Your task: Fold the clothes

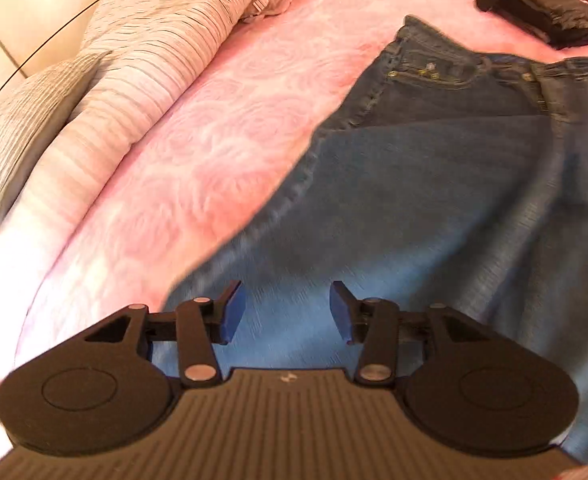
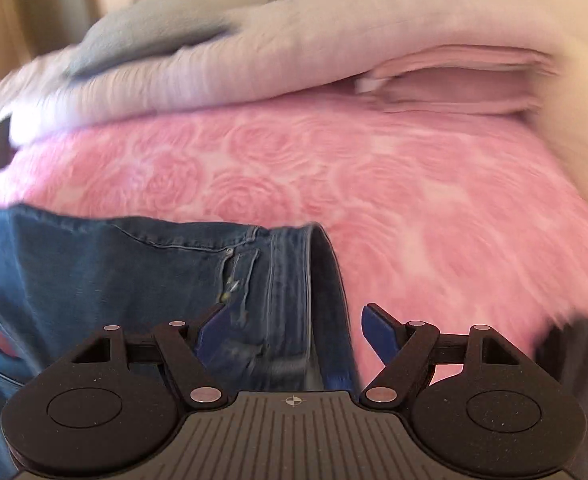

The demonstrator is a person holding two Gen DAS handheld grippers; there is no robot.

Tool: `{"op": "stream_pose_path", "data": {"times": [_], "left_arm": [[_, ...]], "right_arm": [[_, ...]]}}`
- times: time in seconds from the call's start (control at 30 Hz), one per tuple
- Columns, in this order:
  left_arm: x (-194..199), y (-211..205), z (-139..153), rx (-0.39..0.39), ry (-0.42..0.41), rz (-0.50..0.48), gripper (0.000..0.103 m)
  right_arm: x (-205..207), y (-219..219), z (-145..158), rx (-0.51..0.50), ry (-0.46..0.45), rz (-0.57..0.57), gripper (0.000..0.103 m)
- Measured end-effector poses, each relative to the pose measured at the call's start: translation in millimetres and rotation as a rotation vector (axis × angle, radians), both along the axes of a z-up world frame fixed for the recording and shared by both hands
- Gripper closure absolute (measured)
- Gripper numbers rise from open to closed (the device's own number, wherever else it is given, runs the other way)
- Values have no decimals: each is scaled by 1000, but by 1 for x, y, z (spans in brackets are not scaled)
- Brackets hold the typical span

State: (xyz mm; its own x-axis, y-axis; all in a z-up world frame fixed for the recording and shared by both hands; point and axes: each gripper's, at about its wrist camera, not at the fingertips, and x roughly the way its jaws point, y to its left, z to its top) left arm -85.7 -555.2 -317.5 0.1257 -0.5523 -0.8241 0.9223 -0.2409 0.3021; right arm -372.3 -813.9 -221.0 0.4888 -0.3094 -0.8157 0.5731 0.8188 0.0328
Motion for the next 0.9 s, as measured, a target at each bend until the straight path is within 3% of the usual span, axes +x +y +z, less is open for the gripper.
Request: {"op": "stream_pose_path", "data": {"times": [0.1, 0.2, 0.23, 0.27, 0.3, 0.37, 0.53, 0.63, 0.7, 0.73, 0.77, 0.8, 0.9], "left_arm": [[16, -34, -17, 24, 14, 41, 61], [34, -59, -40, 113, 39, 82, 61], [37, -66, -49, 163, 51, 90, 68], [36, -71, -55, 203, 62, 90, 95], [32, -73, -58, 222, 65, 81, 103], [21, -76, -51, 202, 34, 64, 103], [32, -118, -31, 46, 25, 175, 103], [37, -141, -49, 90, 5, 183, 96], [35, -140, -52, 89, -28, 174, 93], [34, -134, -48, 76, -26, 177, 88], [33, -126, -42, 60, -19, 183, 78], [32, -119, -36, 43, -11, 188, 75], [27, -93, -20, 4, 8, 204, 75]], "right_arm": [[23, -49, -37, 66, -12, 81, 27], [42, -91, -71, 172, -45, 135, 27], [43, -101, -80, 241, -75, 131, 28], [44, -109, -88, 295, -89, 121, 43], [45, -113, -91, 313, -73, 106, 72], [45, -117, -88, 313, -42, 95, 81], [43, -164, -64, 227, -54, 63, 81], [50, -180, -84, 222, -20, 53, 77], [46, -178, -94, 216, -23, 13, 65], [43, -176, -95, 200, -25, -6, 58], [36, -170, -89, 161, -30, -23, 37], [30, -163, -82, 122, -34, -40, 25], [9, -141, -61, 53, -60, -73, 25]]}}
